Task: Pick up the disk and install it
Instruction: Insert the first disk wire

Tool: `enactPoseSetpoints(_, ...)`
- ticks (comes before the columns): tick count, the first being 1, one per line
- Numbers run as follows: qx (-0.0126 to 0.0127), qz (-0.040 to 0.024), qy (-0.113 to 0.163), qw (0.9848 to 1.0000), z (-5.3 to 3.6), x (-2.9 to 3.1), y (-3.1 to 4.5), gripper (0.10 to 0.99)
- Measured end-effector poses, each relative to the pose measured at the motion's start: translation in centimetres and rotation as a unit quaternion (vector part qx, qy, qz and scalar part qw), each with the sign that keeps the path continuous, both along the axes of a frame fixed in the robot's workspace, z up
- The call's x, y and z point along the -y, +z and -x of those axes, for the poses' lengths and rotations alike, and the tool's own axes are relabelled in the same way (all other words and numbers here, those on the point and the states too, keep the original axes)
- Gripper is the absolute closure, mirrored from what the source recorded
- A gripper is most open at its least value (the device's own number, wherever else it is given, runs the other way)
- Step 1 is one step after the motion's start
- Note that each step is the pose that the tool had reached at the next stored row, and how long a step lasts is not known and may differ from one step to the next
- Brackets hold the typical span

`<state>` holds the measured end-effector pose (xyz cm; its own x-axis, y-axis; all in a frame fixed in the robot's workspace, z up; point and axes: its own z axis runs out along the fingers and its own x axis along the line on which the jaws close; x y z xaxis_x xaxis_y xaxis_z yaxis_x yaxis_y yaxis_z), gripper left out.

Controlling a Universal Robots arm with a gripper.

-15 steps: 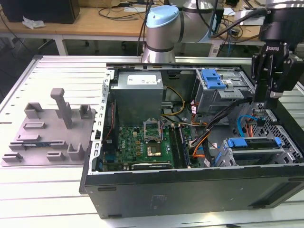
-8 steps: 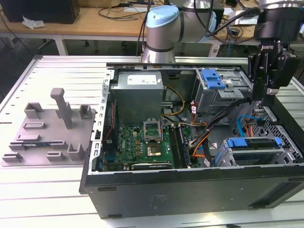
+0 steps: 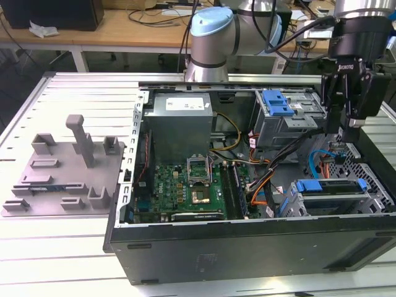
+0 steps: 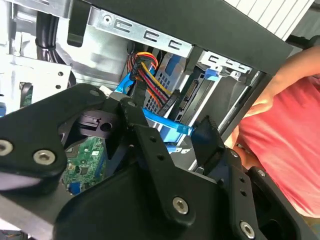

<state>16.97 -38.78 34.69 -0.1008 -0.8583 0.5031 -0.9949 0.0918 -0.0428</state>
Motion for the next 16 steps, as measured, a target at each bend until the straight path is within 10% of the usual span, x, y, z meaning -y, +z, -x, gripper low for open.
enactPoseSetpoints(9,0.0,0.0001,-0.001,1.0,0.0,0.0,-0.14,0.459)
enactPoseSetpoints(11,0.0,0.0004,-0.001,1.0,0.0,0.0,-0.14,0.596)
enactPoseSetpoints(16,0.0023,0.0171,-0.004,0.9998,0.2,-0.02,-0.22,0.659)
